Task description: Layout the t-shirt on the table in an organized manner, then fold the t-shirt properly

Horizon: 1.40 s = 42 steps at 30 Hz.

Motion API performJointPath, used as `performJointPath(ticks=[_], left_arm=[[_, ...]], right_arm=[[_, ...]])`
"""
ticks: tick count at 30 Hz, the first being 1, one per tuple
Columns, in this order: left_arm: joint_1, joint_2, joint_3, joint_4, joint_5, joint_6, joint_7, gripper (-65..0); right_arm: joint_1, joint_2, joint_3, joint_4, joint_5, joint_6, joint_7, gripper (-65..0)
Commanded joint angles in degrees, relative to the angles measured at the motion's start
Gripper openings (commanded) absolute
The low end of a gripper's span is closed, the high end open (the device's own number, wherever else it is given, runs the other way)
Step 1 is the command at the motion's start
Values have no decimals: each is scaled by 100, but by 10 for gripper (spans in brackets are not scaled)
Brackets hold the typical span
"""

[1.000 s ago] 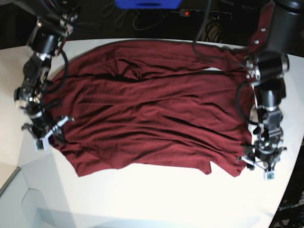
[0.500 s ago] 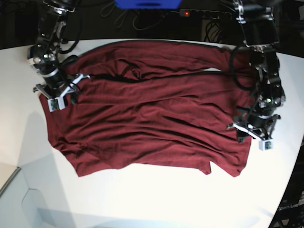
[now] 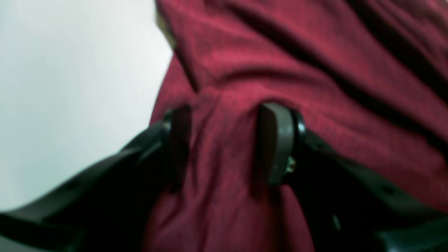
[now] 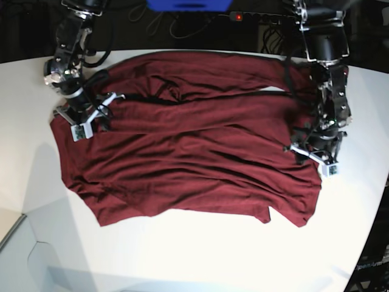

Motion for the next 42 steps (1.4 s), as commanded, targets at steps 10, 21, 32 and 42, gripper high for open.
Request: performJointPath(ticks=[10,21,32,42], left_arm=[[-458,-583,-50,-1002,-48,21,-503,-341],[-502,-724,-59,-273,-66,21,-459,-341],[-484,-706,-33,940,-74,21,-459,-339],[-2603,-416,-24,-2172,-4,21,-652,-339]], right_arm=[[-315,196,23,2,89,17,178,-443],[-816,178,23,573,116,17,187,-443],[-394,222,23,1276,107,26,152,-443],[2032,626,5,-913,89,26,143,-443]])
